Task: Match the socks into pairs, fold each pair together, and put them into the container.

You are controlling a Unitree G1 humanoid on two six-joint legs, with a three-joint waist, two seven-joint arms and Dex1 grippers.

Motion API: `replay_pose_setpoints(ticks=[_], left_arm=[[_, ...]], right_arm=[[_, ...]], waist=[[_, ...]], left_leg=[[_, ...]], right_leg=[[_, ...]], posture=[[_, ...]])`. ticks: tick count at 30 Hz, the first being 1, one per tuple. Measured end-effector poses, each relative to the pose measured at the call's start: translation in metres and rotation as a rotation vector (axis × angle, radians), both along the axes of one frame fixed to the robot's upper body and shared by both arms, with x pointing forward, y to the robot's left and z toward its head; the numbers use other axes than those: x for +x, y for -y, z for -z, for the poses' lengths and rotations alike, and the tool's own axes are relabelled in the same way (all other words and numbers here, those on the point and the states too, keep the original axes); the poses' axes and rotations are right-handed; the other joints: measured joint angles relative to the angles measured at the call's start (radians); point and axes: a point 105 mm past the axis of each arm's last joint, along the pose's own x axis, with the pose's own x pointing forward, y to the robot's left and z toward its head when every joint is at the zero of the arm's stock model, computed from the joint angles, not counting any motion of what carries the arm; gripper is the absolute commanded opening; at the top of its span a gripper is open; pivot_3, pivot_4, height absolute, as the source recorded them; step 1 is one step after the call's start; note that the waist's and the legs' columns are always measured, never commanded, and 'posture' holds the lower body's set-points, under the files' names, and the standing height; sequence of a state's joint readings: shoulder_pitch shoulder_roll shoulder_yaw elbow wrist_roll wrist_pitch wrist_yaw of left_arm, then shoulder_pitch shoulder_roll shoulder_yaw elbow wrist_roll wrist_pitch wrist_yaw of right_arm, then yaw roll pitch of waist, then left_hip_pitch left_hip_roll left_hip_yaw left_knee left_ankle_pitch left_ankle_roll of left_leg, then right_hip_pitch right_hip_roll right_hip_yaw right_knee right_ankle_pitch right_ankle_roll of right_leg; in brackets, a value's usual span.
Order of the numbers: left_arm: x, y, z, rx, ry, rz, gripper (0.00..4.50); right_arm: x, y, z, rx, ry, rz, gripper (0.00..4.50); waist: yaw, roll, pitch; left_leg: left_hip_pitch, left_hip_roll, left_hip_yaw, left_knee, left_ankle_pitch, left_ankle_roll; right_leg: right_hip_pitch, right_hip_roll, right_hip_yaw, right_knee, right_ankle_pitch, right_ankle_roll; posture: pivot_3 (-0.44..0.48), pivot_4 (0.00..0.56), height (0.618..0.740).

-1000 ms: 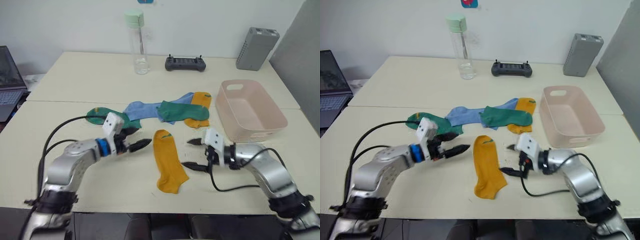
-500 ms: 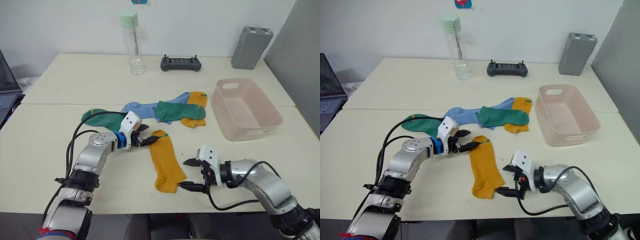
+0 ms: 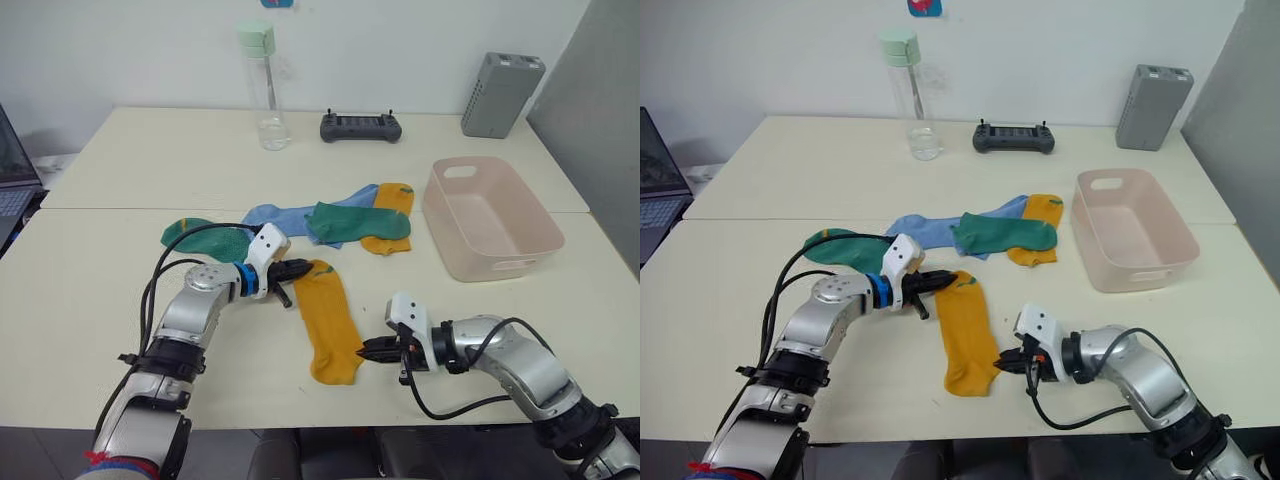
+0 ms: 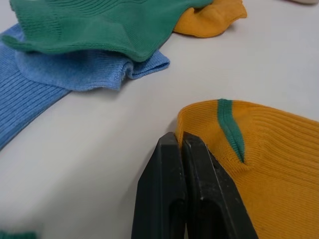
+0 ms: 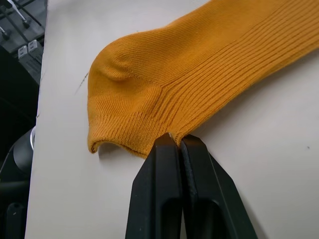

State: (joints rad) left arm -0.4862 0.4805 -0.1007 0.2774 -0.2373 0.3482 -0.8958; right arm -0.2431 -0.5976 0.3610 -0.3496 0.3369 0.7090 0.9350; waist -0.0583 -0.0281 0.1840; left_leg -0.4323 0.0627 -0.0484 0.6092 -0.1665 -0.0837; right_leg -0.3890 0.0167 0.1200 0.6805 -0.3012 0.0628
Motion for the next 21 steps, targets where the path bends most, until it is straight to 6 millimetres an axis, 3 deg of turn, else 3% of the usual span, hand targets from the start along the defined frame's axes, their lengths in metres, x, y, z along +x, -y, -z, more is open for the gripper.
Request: replay_pose_setpoints(ticks=[7,11,14,18,21], left_arm=[[-0.038,-0.012,0.0,-0.11,-0.082,-0.089,0.0],[-0.062,-0.01,-0.001,-0.164,-0.121,-0.135,0.0],[-0.069,-0.007,-0.001,-0.199,-0.126,-0.201,0.0],[-0.071,-0.008,-0.006,-0.238,-0.105,-0.293,0.0],[-0.072,-0.008,-0.006,-0.264,-0.107,-0.336,0.62]], right_arm=[[0.031,0.042,-0.015,-0.08,0.064,0.089,0.03],[0.046,0.045,-0.024,-0.072,0.073,0.082,0.03],[0.053,0.047,-0.024,-0.079,0.077,0.064,0.03],[0.06,0.048,-0.023,-0.087,0.085,0.055,1.05],[0.064,0.051,-0.025,-0.087,0.095,0.065,2.08]], waist=[[0.001,0.0,0.0],[-0.002,0.0,0.0],[0.002,0.0,0.0],[0.005,0.0,0.0],[0.004,0.0,0.0]], left_leg=[[0.0,0.0,0.0,0.0,0.0,0.0],[0.0,0.0,0.001,0.0,0.0,0.0],[0.0,0.0,0.0,0.0,0.0,0.0],[0.0,0.0,0.001,0.001,0.0,0.0],[0.0,0.0,0.0,0.001,0.0,0.0]], right_leg=[[0.0,0.0,0.0,0.0,0.0,0.0],[0.0,0.0,0.001,0.0,0.0,0.0],[0.0,0.0,0.0,0.0,0.0,0.0],[0.0,0.0,0.001,0.0,0.0,0.001],[0.0,0.0,0.0,0.0,0.0,0.0]], posture=[[0.0,0.15,0.74],[0.0,0.15,0.74],[0.0,0.15,0.74],[0.0,0.15,0.74],[0.0,0.15,0.74]])
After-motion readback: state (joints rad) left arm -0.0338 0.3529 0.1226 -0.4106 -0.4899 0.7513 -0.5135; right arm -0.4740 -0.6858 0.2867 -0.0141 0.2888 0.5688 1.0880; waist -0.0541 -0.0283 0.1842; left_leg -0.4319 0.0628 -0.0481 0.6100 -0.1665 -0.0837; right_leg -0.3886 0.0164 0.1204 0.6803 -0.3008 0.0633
